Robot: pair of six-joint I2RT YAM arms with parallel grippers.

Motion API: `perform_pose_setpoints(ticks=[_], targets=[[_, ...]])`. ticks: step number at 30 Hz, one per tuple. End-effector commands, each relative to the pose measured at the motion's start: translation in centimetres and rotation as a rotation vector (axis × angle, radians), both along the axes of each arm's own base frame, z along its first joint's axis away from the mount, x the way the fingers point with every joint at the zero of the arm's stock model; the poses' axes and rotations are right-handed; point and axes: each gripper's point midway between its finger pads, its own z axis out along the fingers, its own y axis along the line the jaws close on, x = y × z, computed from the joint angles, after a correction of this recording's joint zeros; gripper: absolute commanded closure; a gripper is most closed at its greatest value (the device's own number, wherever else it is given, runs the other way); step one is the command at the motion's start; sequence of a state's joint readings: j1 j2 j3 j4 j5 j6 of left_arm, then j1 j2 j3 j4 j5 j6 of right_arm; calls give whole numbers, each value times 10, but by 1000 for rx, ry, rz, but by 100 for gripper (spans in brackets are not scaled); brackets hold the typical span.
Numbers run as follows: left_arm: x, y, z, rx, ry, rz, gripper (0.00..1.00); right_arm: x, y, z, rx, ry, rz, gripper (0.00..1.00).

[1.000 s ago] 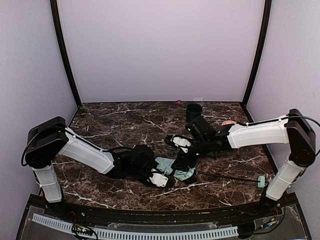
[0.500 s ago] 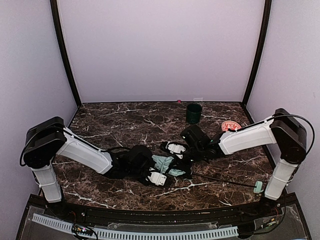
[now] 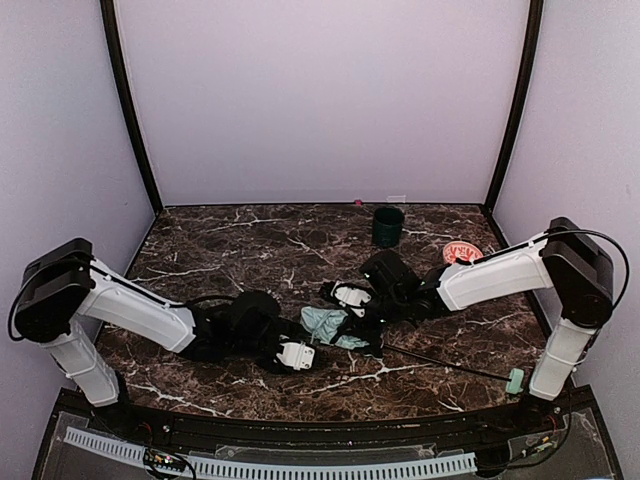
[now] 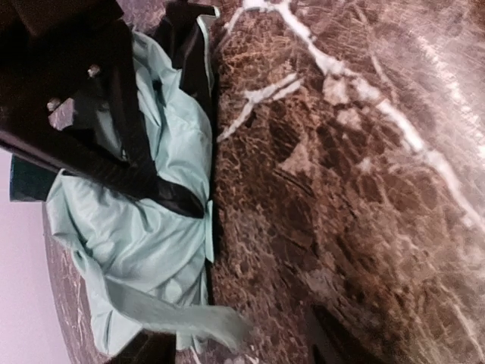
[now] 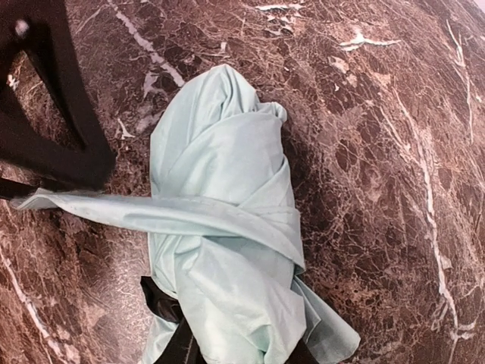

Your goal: Put away the umbrella

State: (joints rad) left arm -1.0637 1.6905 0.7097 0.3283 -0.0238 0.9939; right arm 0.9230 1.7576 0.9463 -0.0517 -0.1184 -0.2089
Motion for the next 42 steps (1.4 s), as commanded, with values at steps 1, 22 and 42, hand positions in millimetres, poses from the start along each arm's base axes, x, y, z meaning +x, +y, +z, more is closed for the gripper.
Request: perform_pose_setpoints(ticks=[1, 22, 42], targets=[[-25, 11, 46, -184, 72, 8, 34, 0, -22, -23, -104, -13, -31, 100], [99, 45, 114, -745, 806, 506, 35, -46, -7, -9, -47, -87, 221, 100], [140, -19, 44, -433, 876, 654, 18, -72, -4, -22, -58, -48, 328, 100]])
